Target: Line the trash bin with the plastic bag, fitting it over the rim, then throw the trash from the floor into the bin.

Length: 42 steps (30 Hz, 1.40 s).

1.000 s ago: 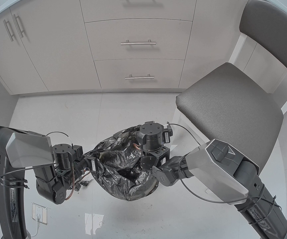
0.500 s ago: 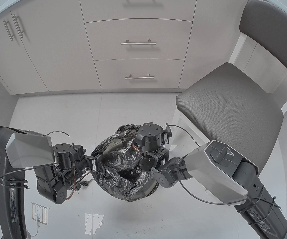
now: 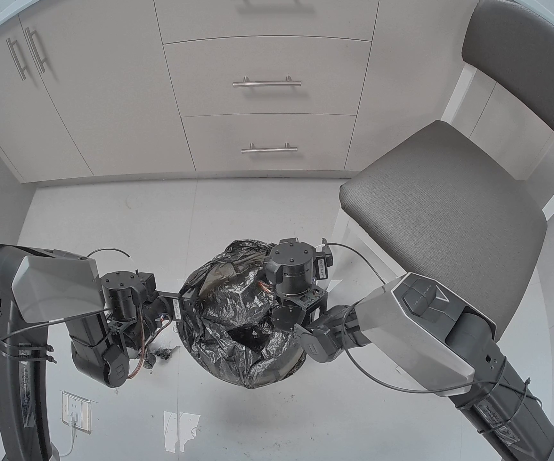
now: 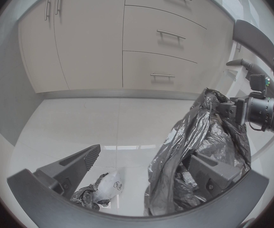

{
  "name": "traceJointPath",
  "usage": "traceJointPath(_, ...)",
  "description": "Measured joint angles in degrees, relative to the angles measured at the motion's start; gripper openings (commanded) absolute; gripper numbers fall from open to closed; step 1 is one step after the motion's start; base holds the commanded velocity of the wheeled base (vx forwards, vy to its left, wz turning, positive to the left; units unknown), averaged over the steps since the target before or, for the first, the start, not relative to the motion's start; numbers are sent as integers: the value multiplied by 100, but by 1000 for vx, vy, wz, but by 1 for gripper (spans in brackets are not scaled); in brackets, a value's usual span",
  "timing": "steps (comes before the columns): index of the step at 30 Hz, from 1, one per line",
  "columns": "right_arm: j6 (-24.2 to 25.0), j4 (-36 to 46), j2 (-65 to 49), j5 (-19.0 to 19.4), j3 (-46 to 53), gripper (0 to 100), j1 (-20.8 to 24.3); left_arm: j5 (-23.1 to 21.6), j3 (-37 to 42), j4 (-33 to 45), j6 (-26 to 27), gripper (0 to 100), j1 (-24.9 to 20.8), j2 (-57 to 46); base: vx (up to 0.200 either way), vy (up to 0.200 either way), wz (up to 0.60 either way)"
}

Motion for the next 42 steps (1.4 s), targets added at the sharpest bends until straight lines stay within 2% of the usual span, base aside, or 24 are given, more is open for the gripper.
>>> traceJointPath(6,-2,-20,44,4,-12,100,-30,402,-261,15,5,100,50,149,0,0,0)
traceJointPath(11,-2,-28,116,1,-130,100,-52,542,-453,88,16,100,94,325,0,0,0)
traceJointPath(15,-13,-23,177,4,-222,100,-88,573,-562,318,33,100,113,427,0,0,0)
traceJointPath(21,-33,-11,278,15,-367,100,-99,920,-816,696,57,100,155,586,0,0,0)
traceJointPath(42,-61,-12,466,17,-560,100,-232,1167,-934,802,282,100,151,816,0,0,0)
